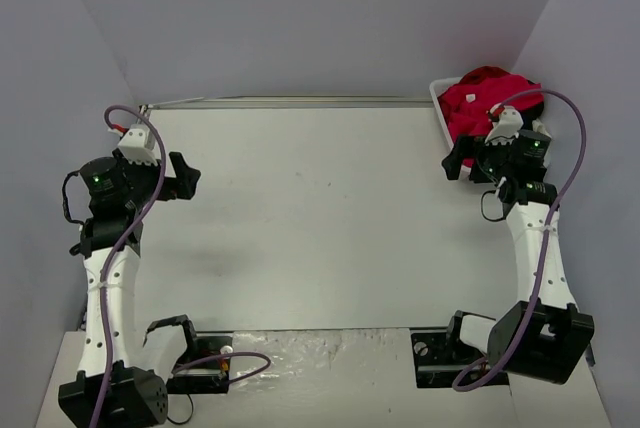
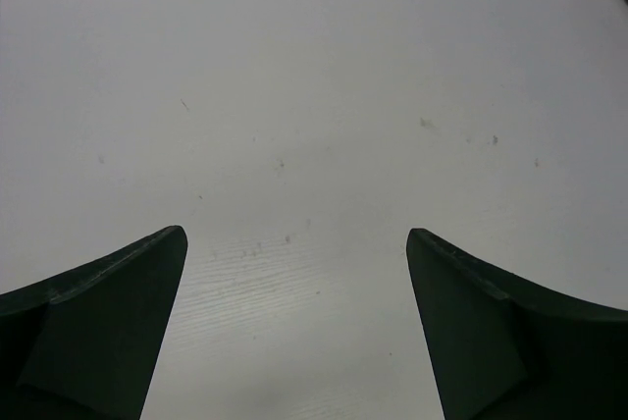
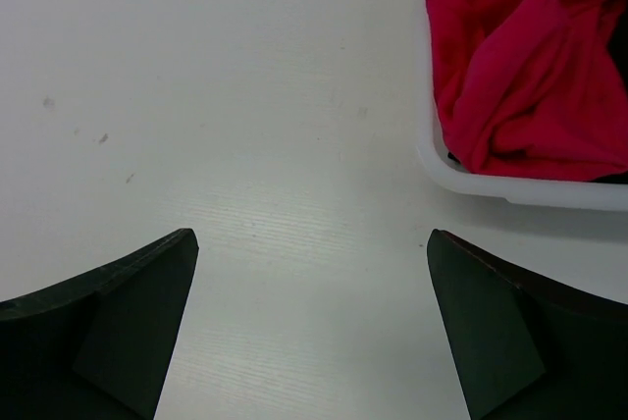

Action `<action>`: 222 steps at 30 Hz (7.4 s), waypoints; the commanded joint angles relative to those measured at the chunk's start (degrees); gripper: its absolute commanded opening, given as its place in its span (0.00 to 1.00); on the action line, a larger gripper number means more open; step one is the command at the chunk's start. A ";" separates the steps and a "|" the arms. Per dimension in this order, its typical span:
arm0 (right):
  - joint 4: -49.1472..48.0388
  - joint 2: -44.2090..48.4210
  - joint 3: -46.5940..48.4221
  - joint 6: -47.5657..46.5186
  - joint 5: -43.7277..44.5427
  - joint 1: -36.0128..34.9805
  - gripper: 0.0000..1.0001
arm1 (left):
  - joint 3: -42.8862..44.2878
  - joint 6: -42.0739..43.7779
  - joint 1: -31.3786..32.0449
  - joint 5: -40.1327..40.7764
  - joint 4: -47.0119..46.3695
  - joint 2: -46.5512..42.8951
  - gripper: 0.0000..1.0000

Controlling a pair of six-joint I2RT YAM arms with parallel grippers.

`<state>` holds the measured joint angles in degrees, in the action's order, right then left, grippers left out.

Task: Fold and stack the t-shirts
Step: Grab crumpled tshirt from bin with the right arm, then move the tshirt to the center of the board, then flatten out the tshirt

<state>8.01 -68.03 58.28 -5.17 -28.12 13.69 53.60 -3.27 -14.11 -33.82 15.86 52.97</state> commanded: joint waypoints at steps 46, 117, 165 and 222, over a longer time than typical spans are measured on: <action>-10.04 -47.28 30.05 -14.60 24.53 -3.23 0.69 | 1.94 8.54 5.58 -1.15 0.40 7.23 0.98; 12.56 -12.65 6.41 -16.80 11.34 -26.35 1.00 | 10.55 16.98 24.03 0.08 9.90 30.06 0.87; 13.69 -29.07 15.35 -18.03 -1.74 -24.59 0.98 | 23.83 21.99 30.28 -0.28 18.15 38.88 0.02; 21.70 -19.33 36.02 -19.26 8.34 -15.01 0.00 | 38.50 24.89 1.28 6.66 28.00 23.06 0.02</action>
<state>30.68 -89.36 93.06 -23.24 -23.14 -2.74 89.89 22.04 -12.08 -29.91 46.22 78.30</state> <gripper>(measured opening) 0.019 0.032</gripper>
